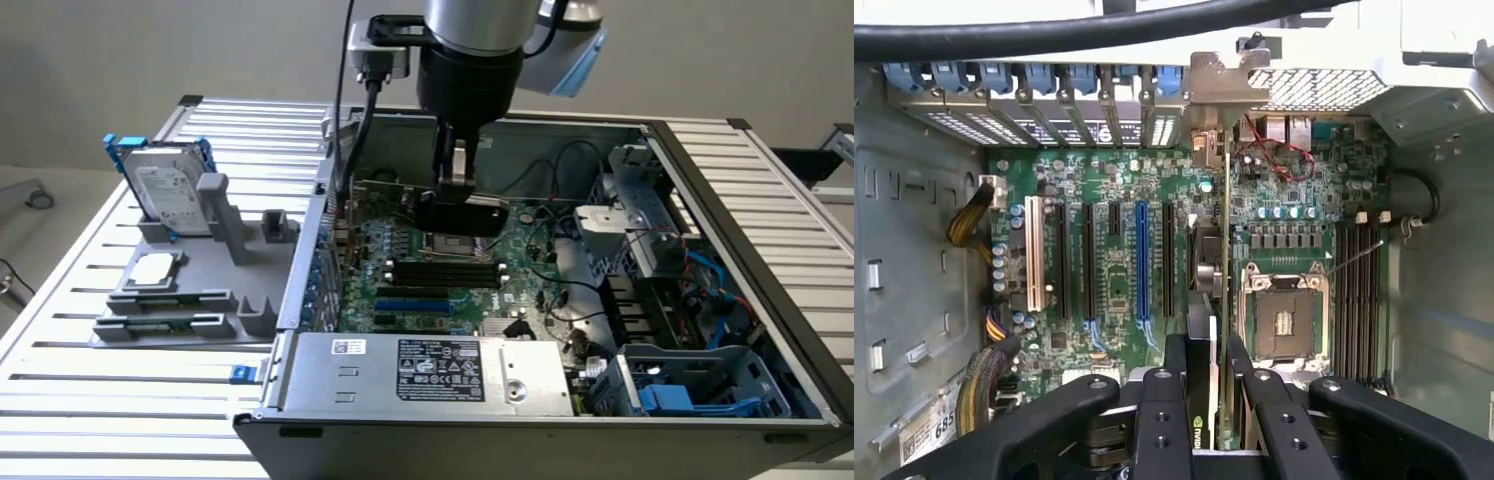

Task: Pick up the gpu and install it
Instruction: 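Insert the gpu into the slot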

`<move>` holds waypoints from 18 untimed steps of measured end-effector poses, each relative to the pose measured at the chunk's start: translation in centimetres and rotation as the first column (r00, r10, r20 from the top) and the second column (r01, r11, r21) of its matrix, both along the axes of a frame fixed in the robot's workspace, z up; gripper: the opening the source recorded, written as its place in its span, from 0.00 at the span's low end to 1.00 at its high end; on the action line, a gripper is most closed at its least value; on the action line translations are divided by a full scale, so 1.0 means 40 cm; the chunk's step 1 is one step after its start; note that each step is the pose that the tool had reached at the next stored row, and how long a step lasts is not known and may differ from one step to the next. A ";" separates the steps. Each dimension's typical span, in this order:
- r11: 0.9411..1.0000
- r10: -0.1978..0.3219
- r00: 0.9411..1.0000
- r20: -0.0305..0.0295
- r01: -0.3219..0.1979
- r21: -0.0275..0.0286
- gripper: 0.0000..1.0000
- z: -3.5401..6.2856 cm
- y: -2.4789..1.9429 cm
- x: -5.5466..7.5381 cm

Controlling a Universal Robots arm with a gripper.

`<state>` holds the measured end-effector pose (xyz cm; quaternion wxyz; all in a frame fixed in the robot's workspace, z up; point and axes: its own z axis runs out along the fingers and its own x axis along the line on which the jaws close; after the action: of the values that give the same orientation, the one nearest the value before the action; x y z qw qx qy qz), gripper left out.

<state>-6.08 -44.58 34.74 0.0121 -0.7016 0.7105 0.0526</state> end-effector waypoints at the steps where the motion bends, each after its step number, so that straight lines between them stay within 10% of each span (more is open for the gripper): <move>1: 1.000 0.000 1.000 0.000 0.000 0.000 0.26 -0.001 -0.002 -0.003; 9: 1.000 0.007 1.000 0.002 -0.007 -0.008 0.26 -0.002 -0.018 -0.010; 14: 0.998 0.013 1.000 0.022 -0.012 -0.058 0.26 -0.002 -0.019 -0.011; 18: 0.997 0.015 0.998 0.062 -0.010 -0.077 0.26 -0.003 -0.019 -0.021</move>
<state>-6.91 -45.35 34.62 0.0071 -0.7074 0.7068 0.0033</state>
